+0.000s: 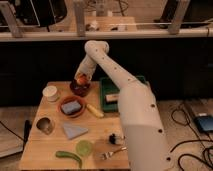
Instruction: Place apple in purple bowl
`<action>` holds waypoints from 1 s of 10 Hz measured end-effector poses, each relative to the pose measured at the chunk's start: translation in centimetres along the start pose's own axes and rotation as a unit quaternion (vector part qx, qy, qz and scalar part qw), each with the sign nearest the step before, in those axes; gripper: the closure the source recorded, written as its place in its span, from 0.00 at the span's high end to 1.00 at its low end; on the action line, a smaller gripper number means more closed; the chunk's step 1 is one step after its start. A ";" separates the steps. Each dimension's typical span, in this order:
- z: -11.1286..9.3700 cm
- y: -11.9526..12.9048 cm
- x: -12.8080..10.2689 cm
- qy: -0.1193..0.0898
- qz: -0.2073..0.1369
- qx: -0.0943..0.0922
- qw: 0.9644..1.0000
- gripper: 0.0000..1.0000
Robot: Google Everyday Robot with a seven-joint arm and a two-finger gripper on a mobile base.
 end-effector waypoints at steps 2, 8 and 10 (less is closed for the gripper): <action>0.4 -0.1 0.3 0.002 -0.001 0.002 1.000 0.00; 1.6 -0.7 1.0 0.001 -0.005 0.009 1.000 0.02; 1.9 -0.9 1.2 -0.002 -0.005 0.009 1.000 0.18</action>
